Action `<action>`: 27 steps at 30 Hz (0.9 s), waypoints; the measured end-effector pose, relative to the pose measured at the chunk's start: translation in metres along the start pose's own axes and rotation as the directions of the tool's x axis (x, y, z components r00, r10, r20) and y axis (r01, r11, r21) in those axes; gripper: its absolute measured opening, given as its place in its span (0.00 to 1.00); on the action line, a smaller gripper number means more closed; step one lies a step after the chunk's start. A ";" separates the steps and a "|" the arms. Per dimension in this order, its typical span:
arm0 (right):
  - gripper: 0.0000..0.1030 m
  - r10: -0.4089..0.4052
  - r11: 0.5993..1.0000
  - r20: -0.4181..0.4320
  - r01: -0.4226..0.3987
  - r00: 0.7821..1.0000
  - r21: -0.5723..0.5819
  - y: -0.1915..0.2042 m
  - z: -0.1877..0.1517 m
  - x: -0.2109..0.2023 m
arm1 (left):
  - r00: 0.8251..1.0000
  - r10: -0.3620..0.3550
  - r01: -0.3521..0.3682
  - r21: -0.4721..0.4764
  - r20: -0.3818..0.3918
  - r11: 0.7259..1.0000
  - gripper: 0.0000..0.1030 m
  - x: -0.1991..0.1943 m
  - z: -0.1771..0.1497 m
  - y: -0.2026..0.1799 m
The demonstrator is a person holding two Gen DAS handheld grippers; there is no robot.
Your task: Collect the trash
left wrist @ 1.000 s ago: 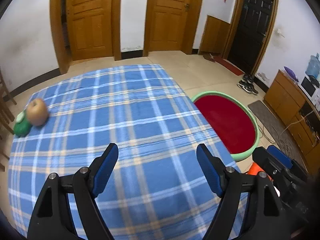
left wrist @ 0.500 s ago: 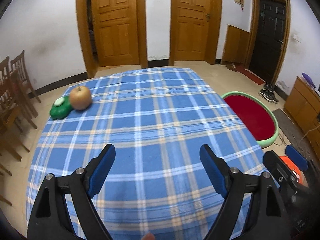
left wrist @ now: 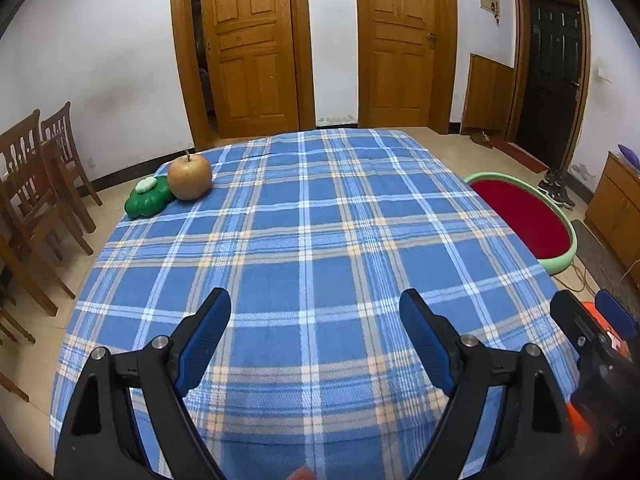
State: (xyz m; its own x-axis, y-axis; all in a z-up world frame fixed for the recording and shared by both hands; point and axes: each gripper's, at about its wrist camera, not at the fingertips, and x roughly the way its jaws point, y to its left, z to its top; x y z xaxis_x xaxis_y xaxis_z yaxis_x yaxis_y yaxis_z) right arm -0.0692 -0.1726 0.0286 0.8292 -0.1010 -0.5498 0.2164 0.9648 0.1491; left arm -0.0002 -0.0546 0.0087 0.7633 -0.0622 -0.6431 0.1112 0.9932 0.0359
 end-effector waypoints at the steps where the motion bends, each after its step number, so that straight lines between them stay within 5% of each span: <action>1: 0.84 -0.002 1.000 -0.004 0.002 1.000 0.001 0.000 -0.001 0.000 | 1.000 -0.003 0.003 0.001 0.001 1.000 0.83 -0.001 -0.001 0.000; 27: 0.84 0.005 1.000 -0.016 -0.005 1.000 -0.006 0.005 -0.003 0.001 | 1.000 0.000 0.000 -0.005 0.016 1.000 0.83 -0.005 0.000 0.001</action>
State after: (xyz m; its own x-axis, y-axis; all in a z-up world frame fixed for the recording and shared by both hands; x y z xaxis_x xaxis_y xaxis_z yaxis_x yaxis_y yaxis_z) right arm -0.0692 -0.1672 0.0262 0.8222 -0.0920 -0.5618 0.2089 0.9668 0.1473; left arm -0.0040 -0.0533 0.0117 0.7735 -0.0640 -0.6306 0.1085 0.9936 0.0322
